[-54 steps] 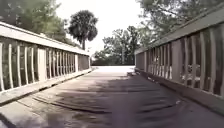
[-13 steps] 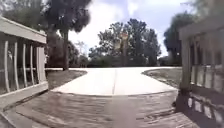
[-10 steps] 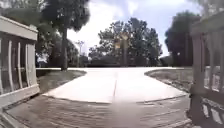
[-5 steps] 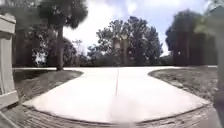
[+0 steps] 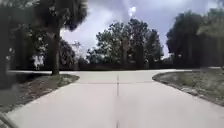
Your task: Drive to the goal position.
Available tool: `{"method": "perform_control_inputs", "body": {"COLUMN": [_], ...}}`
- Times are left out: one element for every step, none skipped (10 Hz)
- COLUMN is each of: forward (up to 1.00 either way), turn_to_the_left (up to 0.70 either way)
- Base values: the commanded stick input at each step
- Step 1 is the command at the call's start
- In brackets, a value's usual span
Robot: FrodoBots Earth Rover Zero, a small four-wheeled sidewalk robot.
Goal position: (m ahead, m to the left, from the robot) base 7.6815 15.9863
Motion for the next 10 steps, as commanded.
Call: {"method": "perform_control_inputs", "body": {"forward": [0.83, 0.83, 0.83, 0.83, 0.83, 0.83, 0.83, 0.83, 0.83, 0.83], "turn_to_the_left": [0.0, 0.0, 0.0, 0.0, 0.0, 0.0, 0.0, 0.0, 0.0, 0.0]}}
